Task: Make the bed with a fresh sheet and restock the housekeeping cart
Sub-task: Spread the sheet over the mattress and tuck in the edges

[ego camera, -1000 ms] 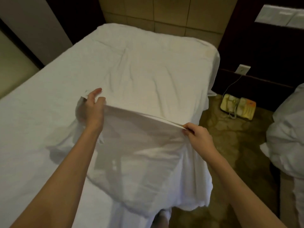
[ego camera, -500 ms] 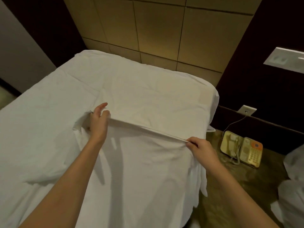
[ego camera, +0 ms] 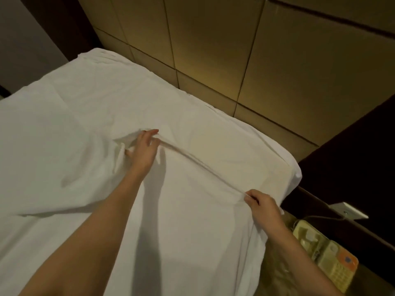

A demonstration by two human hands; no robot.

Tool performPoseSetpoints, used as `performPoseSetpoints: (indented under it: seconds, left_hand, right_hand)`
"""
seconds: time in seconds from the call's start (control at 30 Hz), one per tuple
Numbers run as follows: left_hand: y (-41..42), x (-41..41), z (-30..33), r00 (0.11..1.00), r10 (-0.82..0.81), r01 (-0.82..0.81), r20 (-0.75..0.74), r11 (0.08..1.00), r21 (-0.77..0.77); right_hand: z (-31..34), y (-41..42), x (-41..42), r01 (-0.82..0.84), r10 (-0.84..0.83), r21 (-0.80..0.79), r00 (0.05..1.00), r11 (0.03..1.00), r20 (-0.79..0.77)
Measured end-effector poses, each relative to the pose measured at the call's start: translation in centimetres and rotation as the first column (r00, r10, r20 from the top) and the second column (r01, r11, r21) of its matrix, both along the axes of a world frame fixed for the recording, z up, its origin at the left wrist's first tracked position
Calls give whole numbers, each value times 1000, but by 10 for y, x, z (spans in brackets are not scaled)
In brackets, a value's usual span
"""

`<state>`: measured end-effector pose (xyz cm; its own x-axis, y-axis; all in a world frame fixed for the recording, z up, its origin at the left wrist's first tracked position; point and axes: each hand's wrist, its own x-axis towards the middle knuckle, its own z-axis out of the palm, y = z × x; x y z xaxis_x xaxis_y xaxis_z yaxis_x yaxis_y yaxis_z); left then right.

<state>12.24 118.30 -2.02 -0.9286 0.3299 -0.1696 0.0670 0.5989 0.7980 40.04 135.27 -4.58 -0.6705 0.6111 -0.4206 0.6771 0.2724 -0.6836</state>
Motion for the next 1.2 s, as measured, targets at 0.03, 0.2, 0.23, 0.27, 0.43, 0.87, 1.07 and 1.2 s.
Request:
performPoseSetpoints:
  seconds: [0.03, 0.2, 0.23, 0.27, 0.43, 0.87, 1.07, 1.2]
  left_hand:
    - [3, -5, -14, 999, -28, 28, 20, 1000, 5]
    - [-28, 6, -44, 992, 62, -73, 107, 992, 107]
    - [-37, 11, -42, 987, 130, -143, 96, 979, 142]
    - [-47, 16, -37, 981, 186, -193, 60, 968, 159]
    - [-104, 11, -28, 954, 244, -236, -176, 970, 66]
    - [-160, -5, -74, 916, 400, -400, -9, 916, -5]
    - [-157, -82, -43, 779, 626, -609, -16, 764, 213]
    - [-151, -150, -36, 779, 617, -625, 111, 751, 213]
  right_hand:
    - [-14, 8, -8, -40, 41, -10, 998, 999, 38]
    - [-52, 7, -39, -230, 217, 50, 959, 972, 184]
    - [-54, 1, -46, -247, 229, 99, 959, 964, 165]
    - [-55, -6, -55, -265, 243, 145, 958, 953, 151]
    - [-53, -45, -127, -372, 378, 259, 925, 891, 29]
    - [-45, -112, -282, -707, 703, 69, 681, 704, -204]
    - [-16, -95, -355, -548, 524, 44, 770, 835, -363]
    - [-22, -98, -424, -564, 504, -110, 795, 818, -337]
